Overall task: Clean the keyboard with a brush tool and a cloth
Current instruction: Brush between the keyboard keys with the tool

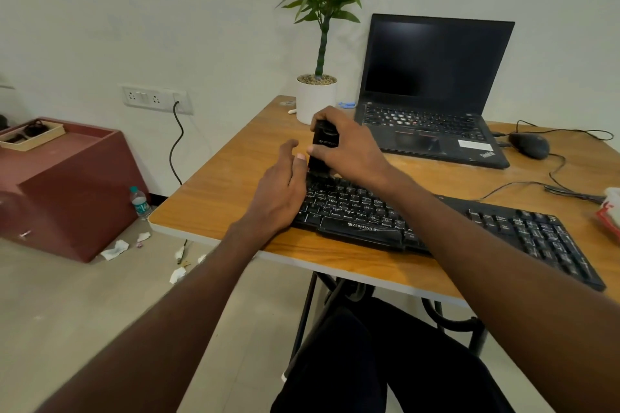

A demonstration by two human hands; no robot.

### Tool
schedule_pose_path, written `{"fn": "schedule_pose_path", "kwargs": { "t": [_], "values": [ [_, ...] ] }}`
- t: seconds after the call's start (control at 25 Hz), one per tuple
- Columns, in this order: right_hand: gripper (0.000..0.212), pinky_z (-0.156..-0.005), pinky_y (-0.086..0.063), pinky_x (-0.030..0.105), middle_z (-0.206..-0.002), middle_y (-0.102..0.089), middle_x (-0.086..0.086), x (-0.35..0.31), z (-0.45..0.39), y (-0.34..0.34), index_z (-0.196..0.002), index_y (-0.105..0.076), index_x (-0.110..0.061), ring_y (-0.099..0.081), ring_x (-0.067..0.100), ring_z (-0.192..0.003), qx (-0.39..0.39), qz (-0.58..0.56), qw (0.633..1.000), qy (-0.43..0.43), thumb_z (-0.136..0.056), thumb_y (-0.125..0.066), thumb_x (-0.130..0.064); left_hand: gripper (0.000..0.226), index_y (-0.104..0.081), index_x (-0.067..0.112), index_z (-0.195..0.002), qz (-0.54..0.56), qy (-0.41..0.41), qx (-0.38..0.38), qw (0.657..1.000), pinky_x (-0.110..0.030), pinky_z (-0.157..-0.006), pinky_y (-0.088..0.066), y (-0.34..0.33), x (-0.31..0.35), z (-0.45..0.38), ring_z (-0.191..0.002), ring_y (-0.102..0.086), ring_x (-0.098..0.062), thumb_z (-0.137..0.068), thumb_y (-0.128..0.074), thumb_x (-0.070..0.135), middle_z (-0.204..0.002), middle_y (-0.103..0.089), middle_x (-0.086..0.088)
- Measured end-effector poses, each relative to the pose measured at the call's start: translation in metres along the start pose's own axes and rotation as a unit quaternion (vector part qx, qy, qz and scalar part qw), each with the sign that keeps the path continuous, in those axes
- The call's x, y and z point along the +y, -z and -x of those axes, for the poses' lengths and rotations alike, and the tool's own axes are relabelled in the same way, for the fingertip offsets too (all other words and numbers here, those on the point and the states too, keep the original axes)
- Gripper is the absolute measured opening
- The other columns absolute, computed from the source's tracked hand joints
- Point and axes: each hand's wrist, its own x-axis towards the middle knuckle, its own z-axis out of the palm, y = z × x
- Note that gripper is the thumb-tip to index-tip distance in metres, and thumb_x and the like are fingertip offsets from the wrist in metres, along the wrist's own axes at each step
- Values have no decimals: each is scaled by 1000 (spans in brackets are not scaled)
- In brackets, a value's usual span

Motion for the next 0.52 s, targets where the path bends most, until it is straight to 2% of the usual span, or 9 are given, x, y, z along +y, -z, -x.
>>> {"fn": "schedule_pose_path", "kwargs": {
  "t": [0.08, 0.12, 0.2, 0.24, 0.28, 0.36, 0.4, 0.44, 0.52],
  "values": [
    [32, -67, -66, 39, -102, -61, -9, -6, -1, -10, -116, -57, -27, -68, 18, -97, 13, -90, 995, -28, -91, -77, -23, 52, -22, 19, -163, 9, 0, -2, 1000, -30, -68, -46, 0, 2, 0, -74, -65, -3, -115, -25, 40, -87, -66, 2],
    [32, -65, -66, 38, -103, -61, -7, -8, -1, -14, -117, -57, -25, -68, 20, -97, 17, -125, 991, -44, -92, -77, -21, 55, -15, 20, -165, 19, -5, 0, 1000, -28, -73, -48, 0, 2, 0, -82, -65, 0, -115, -25, 41, -99, -67, 2],
    [33, -65, -66, 37, -105, -62, -5, -9, 0, -20, -121, -56, -23, -68, 18, -97, 13, -136, 989, -54, -94, -76, -22, 61, -1, 27, -167, 31, -29, 7, 999, -29, -94, -50, 1, -2, -2, -111, -64, -6, -114, -25, 43, -135, -59, -2],
    [34, -65, -66, 35, -107, -61, -6, -9, 1, -20, -122, -56, -23, -66, 17, -98, 7, -125, 991, -54, -94, -75, -22, 63, 3, 30, -167, 27, -37, 6, 999, -32, -99, -50, 1, -3, -3, -117, -63, -13, -113, -25, 44, -143, -54, -4],
    [34, -65, -65, 33, -107, -60, -9, -9, 1, -18, -122, -56, -24, -64, 15, -100, -4, -117, 992, -52, -94, -74, -22, 63, 6, 32, -167, 21, -37, 1, 999, -34, -96, -51, 1, -4, -3, -114, -64, -16, -114, -25, 44, -141, -57, -6],
    [33, -64, -65, 31, -106, -58, -11, -4, 2, -9, -122, -56, -24, -64, 15, -99, -28, -98, 993, -59, -94, -74, -22, 64, 10, 30, -167, 7, -21, -7, 1000, -34, -74, -53, 0, -4, -2, -83, -67, -15, -115, -25, 41, -102, -69, -6],
    [34, -65, -65, 32, -106, -58, -10, -2, 2, -1, -122, -56, -25, -64, 15, -98, -34, -74, 994, -67, -93, -75, -23, 64, 11, 28, -168, 1, -14, -10, 1000, -37, -65, -50, -1, -3, -1, -69, -63, -16, -116, -25, 40, -84, -67, -6],
    [37, -68, -64, 33, -106, -60, -8, 0, 2, 7, -122, -56, -26, -65, 17, -97, -31, -30, 996, -72, -91, -75, -24, 64, 11, 28, -167, -3, -11, -12, 1000, -43, -63, -51, -2, -4, -2, -65, -62, -22, -115, -24, 41, -79, -66, -10],
    [44, -74, -58, 31, -108, -65, -3, 3, 0, 19, -126, -56, -29, -66, 20, -97, -2, 112, 992, -50, -86, -75, -25, 65, 11, 29, -167, -3, -8, -13, 1000, -55, -72, -55, -2, -7, -4, -74, -66, -34, -113, -22, 46, -90, -71, -19]
  ]
}}
